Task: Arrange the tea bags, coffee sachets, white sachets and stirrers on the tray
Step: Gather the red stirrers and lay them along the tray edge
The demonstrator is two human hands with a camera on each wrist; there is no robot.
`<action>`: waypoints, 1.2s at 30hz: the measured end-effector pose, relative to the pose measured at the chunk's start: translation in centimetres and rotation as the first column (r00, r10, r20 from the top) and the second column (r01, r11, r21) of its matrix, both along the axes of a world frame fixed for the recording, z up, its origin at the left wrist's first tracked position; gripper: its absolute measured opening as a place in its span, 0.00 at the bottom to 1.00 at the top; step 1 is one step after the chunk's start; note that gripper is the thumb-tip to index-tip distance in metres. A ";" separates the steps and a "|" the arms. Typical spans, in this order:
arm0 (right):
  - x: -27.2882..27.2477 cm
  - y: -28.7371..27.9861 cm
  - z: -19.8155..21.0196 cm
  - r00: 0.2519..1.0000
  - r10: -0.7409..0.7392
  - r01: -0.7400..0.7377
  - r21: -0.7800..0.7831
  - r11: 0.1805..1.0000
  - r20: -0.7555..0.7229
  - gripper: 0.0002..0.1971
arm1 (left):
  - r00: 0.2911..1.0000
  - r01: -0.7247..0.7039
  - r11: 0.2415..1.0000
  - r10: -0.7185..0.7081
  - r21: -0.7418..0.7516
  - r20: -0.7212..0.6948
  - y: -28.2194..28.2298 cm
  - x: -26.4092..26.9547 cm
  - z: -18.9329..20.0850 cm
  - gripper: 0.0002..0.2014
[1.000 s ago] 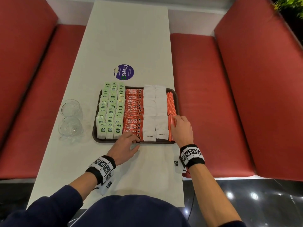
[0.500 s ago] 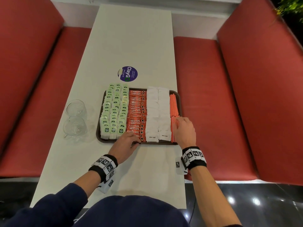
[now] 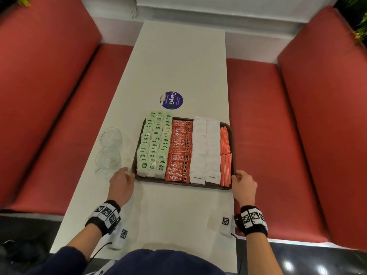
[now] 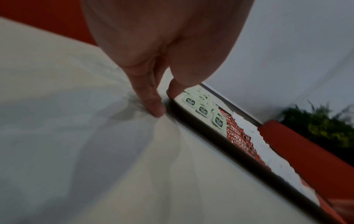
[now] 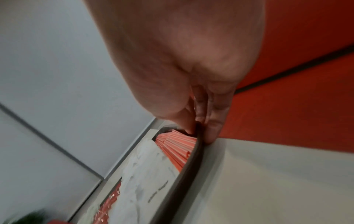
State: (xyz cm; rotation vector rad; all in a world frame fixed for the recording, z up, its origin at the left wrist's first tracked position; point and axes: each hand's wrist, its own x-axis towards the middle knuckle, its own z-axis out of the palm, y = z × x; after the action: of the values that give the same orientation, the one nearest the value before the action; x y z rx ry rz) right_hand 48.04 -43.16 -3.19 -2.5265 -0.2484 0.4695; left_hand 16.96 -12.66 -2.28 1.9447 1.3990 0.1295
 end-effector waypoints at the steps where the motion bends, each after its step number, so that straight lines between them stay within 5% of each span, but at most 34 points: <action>1: 0.1 0.0 -0.1 1.000 -0.023 0.023 0.022 1.000 -0.010 0.13 | 1.000 -0.003 1.000 0.003 0.006 0.028 0.0 0.4 0.0 0.17; 6: 1.5 0.7 0.0 0.991 -0.127 0.132 0.115 0.985 -0.052 0.13 | 0.989 -0.091 0.995 0.094 -0.027 0.118 0.6 3.4 1.1 0.10; 24: 9.4 9.1 -1.0 0.993 -0.118 0.112 0.143 0.983 0.032 0.18 | 0.979 -0.181 0.983 0.177 0.030 0.098 6.5 14.5 -1.4 0.18; 36: 11.6 12.2 -0.4 0.996 -0.086 0.087 0.165 0.982 -0.011 0.26 | 0.994 -0.110 0.993 0.109 0.044 0.027 9.4 17.3 -0.9 0.15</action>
State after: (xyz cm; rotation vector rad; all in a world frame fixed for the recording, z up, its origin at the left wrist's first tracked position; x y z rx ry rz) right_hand 59.61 -30.94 -3.58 -2.3635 -0.1684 0.4019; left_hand 34.26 -3.29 -3.14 1.8965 1.4993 0.2376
